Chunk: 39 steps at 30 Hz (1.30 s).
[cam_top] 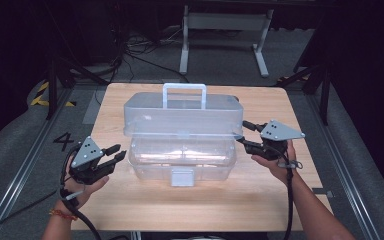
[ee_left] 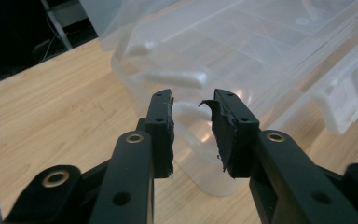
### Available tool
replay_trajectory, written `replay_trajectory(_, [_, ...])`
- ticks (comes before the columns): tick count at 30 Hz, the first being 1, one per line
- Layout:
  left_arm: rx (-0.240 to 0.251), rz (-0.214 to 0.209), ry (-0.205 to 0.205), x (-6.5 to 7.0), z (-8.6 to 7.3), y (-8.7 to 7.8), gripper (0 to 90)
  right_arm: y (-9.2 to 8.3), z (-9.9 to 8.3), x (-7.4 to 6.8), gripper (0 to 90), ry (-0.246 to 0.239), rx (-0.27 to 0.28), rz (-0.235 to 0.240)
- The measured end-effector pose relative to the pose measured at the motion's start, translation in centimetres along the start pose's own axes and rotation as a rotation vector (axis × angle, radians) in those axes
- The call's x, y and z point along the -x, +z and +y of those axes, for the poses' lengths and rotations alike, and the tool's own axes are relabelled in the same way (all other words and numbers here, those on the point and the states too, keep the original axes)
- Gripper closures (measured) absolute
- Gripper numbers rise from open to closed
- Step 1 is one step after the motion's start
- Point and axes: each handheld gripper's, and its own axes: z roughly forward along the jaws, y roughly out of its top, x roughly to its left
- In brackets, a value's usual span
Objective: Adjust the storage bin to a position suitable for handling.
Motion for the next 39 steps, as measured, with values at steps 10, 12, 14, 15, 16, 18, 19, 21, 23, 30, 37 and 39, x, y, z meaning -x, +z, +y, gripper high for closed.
replay_trajectory(10, [-0.122, 0.013, -0.05, -0.4, -3.9, 1.1, 57.6, 0.2, 0.5, 0.2, 52.0, 0.01, 0.048, -0.069])
replay_trajectory(12, [-0.153, 0.006, -0.057, -0.3, -4.6, 1.8, 56.3, 0.3, 0.6, 0.3, 52.6, 0.009, 0.057, -0.081])
replay_trajectory(14, [-0.197, -0.005, -0.045, -0.3, -5.2, 2.4, 54.6, 0.4, 0.7, 0.2, 54.0, 0.009, 0.064, -0.091])
replay_trajectory(15, [-0.209, -0.004, -0.044, -0.3, -5.6, 2.8, 54.1, 0.5, 0.8, 0.2, 55.1, 0.012, 0.067, -0.098])
replay_trajectory(16, [-0.225, -0.008, -0.043, -0.3, -5.7, 3.0, 53.3, 0.6, 0.9, 0.1, 56.5, 0.009, 0.071, -0.107])
replay_trajectory(18, [-0.233, -0.018, -0.061, -0.2, -6.1, 3.3, 52.5, 0.8, 1.0, 0.1, 58.2, 0.01, 0.076, -0.118])
replay_trajectory(19, [-0.237, -0.022, -0.043, -0.4, -6.2, 3.4, 52.0, 0.9, 1.0, 0.1, 59.1, 0.014, 0.083, -0.124])
replay_trajectory(21, [-0.25, -0.031, -0.039, -0.4, -6.5, 3.6, 51.9, 1.1, 1.2, 0.0, 59.0, 0.027, 0.103, -0.126])
replay_trajectory(23, [-0.266, -0.042, -0.051, -0.3, -6.7, 3.8, 51.9, 1.3, 1.5, -0.3, 61.1, 0.022, 0.104, -0.159])
replay_trajectory(30, [-0.283, -0.06, -0.05, -0.3, -7.1, 4.1, 51.4, 1.7, 2.4, 0.3, 65.0, 0.04, 0.117, -0.193])
replay_trajectory(37, [-0.296, -0.061, -0.07, -0.3, -7.7, 4.6, 49.1, 2.2, 3.4, 0.9, 66.9, 0.049, 0.117, -0.227])
replay_trajectory(39, [-0.31, -0.043, -0.076, -0.5, -7.7, 4.9, 43.1, 2.4, 3.6, 1.0, 67.6, 0.051, 0.115, -0.238])
